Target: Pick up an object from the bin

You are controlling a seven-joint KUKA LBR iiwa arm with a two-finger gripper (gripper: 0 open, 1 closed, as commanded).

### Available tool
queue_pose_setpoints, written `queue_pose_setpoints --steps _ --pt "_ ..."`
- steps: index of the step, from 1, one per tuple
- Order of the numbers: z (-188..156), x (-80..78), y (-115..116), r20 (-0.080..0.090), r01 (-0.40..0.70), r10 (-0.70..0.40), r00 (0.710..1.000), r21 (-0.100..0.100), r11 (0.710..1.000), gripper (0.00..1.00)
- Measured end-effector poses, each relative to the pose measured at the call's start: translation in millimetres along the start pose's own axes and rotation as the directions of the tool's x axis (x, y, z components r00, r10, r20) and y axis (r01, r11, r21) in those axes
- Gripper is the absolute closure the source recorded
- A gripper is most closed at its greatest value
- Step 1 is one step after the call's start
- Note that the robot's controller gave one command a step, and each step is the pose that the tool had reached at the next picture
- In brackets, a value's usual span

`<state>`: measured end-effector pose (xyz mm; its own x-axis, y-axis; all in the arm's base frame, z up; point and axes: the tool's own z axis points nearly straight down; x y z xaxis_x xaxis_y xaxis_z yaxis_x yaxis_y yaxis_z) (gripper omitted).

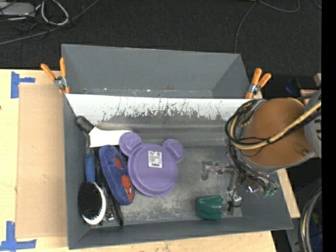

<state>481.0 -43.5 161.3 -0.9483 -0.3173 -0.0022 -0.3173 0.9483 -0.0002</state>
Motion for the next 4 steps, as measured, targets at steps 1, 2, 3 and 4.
queue_pose_setpoints --steps 1,2,3,4 --pt "48 6.4 -2 -0.004 0.205 -0.205 0.979 -0.002 0.979 0.00" --pt "89 3.7 0 0.027 0.088 -0.088 0.996 0.012 0.996 0.00" --pt "92 9.8 1 0.001 0.203 -0.203 0.979 0.000 0.979 1.00" --pt "92 9.8 1 0.001 0.204 -0.204 0.979 0.000 0.979 1.00"
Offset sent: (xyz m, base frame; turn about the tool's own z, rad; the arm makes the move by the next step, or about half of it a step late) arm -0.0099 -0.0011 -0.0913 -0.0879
